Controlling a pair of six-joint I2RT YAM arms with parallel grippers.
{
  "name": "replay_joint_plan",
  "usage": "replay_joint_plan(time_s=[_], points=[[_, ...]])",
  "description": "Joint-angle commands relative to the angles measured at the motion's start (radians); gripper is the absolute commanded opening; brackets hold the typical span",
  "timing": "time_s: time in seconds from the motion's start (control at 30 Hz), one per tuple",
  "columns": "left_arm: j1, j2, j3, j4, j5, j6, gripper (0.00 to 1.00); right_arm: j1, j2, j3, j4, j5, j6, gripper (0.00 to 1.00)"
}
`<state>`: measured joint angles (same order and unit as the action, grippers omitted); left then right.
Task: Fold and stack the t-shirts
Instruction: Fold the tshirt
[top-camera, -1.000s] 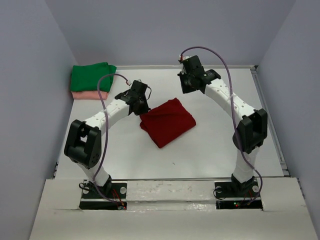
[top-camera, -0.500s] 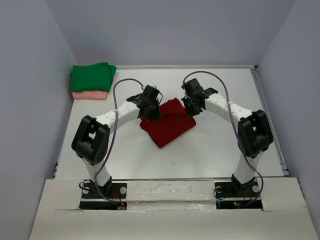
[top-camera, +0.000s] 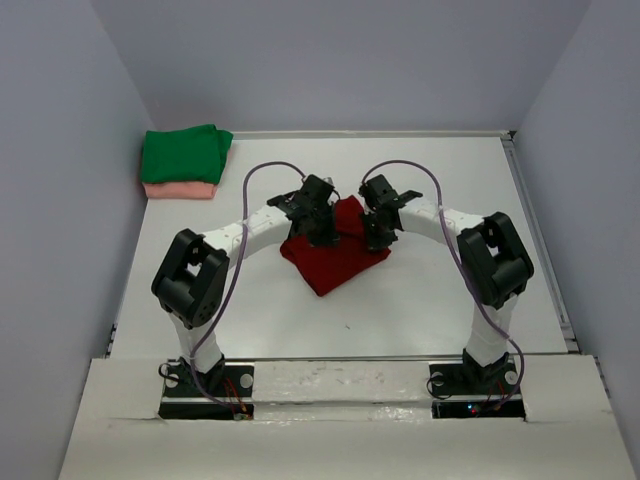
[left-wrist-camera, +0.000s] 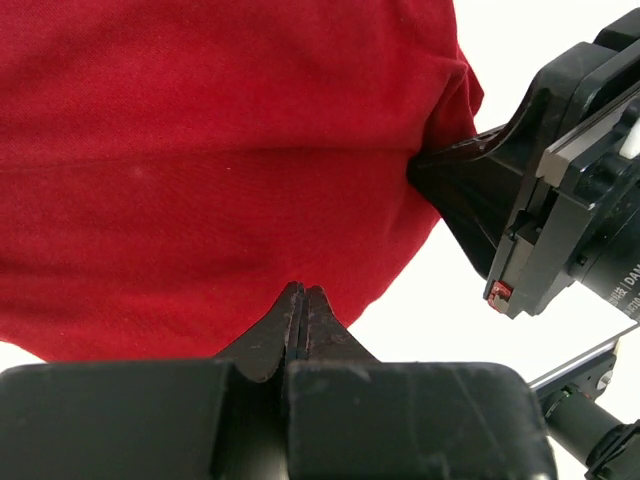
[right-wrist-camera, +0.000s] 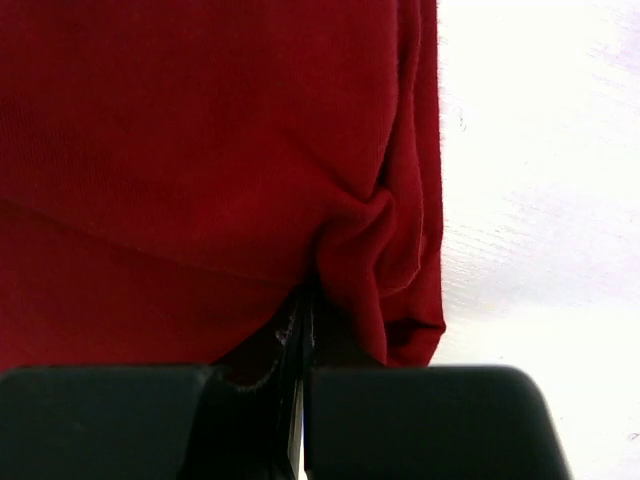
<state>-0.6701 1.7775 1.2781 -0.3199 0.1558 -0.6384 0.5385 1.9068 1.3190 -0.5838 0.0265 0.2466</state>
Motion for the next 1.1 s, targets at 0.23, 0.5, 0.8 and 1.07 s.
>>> replay_joint_plan(time_s=[0.23,0.5,0.8,1.07], points=[[-0.019,-0.010,-0.045,0.051,0.031,-0.017,0.00,0.020,-0.054,-0.005,0.024,0.033,0.034,0.00],[-0.063,-0.001,-0.206,0.160,0.088,-0.066,0.00,0.029,-0.115,0.161,-0.099,0.099,0.000,0.00],[-0.071,-0.032,-0.275,0.173,0.051,-0.086,0.00,0.029,-0.204,0.333,-0.197,0.084,-0.021,0.00],[-0.074,-0.102,-0.263,0.122,0.014,-0.087,0.00,0.040,-0.144,0.270,-0.149,0.006,-0.004,0.00]])
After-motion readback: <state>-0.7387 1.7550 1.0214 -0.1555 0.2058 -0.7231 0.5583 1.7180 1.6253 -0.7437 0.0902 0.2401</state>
